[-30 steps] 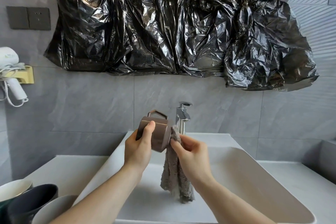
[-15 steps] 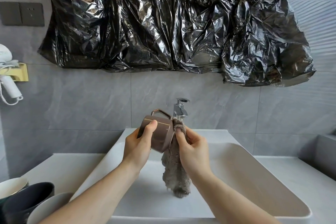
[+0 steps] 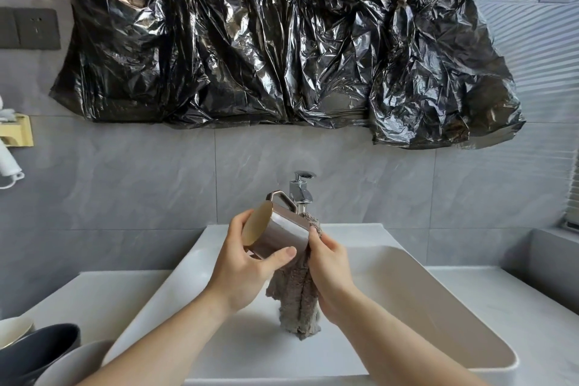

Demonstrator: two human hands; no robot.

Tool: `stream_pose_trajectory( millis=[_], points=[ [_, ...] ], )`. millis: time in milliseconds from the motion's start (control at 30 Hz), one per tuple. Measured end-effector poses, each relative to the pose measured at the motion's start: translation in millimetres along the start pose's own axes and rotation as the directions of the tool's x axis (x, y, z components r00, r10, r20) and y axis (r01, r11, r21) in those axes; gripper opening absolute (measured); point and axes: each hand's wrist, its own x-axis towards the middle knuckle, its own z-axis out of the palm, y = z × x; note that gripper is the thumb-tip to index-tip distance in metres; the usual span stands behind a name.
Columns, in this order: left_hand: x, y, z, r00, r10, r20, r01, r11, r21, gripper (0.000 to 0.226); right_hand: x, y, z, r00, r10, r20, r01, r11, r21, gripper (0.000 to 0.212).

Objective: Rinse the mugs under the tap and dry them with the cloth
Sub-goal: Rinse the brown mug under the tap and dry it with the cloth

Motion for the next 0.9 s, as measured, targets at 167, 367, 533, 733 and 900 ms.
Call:
stream_pose_trajectory(
  millis=[167,367,533,733,900],
  points=[
    [3.7,-0.4,-5.1,0.989,0.048,-0.140,-0.034,0.995,0.097,0.085,-2.1,0.0,1.0,0.997,-0.044,0.062,0.046,0.998,-0.032,0.032],
    [9.8,-3.9,-11.7,0.954,0.139,-0.267,-0.089,0.978,0.191,0.088,-6.3,1.9,4.1,0.980,-0.167,0.108,0.187,0.961,-0.203,0.026],
    [7.2,-7.2,-11.8,0.947,0.266,-0.182,-0.178,0.903,0.392,0.094,-9.3,-2.7,9.0,0.918,-0.397,0.009,0.389,0.894,-0.222,0.033],
    [2.6,-2.6,-7.8,0.932,0.360,0.041,-0.323,0.776,0.542,0.092,-12.2,-4.5,1.2,0.860,-0.511,-0.006,0.465,0.788,-0.403,0.017],
    [0.0,-0.8,-7.7,0.908,0.388,0.157,-0.400,0.695,0.597,0.098,-10.9,-2.4,0.4,0.867,-0.493,0.080,0.457,0.719,-0.523,0.017]
  ],
)
